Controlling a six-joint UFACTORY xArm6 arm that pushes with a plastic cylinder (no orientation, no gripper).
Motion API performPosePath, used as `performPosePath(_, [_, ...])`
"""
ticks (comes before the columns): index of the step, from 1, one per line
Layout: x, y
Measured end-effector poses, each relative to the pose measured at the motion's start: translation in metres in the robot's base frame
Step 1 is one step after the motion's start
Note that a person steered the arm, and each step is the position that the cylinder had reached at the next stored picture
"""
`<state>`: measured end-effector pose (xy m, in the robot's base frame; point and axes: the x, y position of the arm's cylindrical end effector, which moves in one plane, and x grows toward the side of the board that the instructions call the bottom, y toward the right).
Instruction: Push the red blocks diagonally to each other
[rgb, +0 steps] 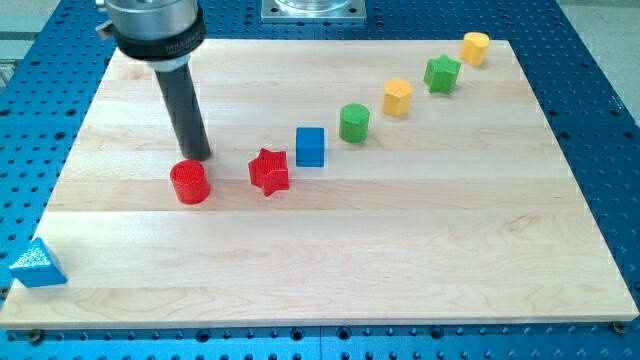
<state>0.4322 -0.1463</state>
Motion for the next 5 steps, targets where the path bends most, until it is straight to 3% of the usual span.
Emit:
performPosePath(1, [0.044, 0.02])
performPosePath(3, [0.032, 0.012])
performPosePath(5, [0.056, 0.082])
